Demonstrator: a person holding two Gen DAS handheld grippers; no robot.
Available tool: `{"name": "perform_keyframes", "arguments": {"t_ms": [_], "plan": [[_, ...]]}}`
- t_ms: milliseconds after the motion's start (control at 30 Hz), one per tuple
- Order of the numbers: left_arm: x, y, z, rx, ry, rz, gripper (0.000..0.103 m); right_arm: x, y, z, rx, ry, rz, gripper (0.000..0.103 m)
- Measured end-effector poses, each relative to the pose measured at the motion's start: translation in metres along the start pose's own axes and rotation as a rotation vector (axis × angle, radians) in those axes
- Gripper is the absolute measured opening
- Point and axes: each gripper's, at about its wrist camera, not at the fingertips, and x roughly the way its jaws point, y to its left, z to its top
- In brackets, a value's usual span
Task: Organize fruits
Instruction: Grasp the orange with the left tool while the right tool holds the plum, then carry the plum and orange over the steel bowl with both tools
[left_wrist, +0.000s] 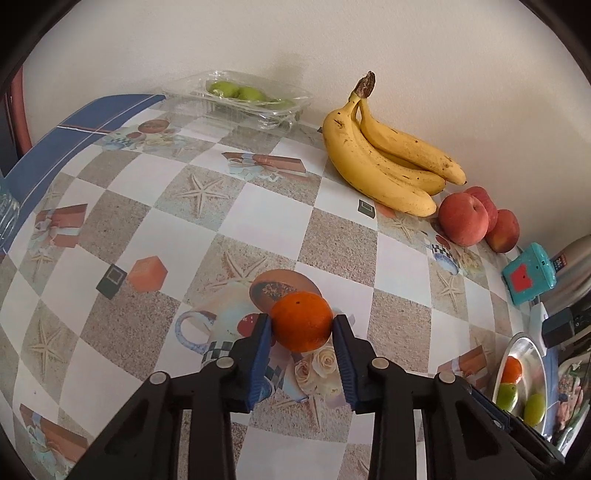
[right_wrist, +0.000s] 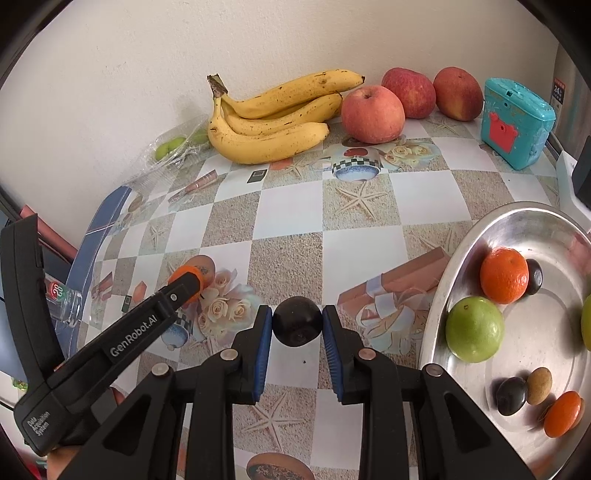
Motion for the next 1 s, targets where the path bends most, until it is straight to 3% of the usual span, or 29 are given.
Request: {"name": "perform_keyframes", "arguments": {"t_ms": [433, 1000], "plan": [[-0.065, -0.002, 0.003, -0.096, -0.041, -0.032, 0.036, -0.027, -0.004, -0.013, -0.01, 0.001, -0.024, 0.029], [-0.106, -0.002, -0.043, -0.146, -0.005, -0.063, 0.036, -0.079, -0.022, -0.051, -0.02, -0.006, -0.076, 0.029]]}}
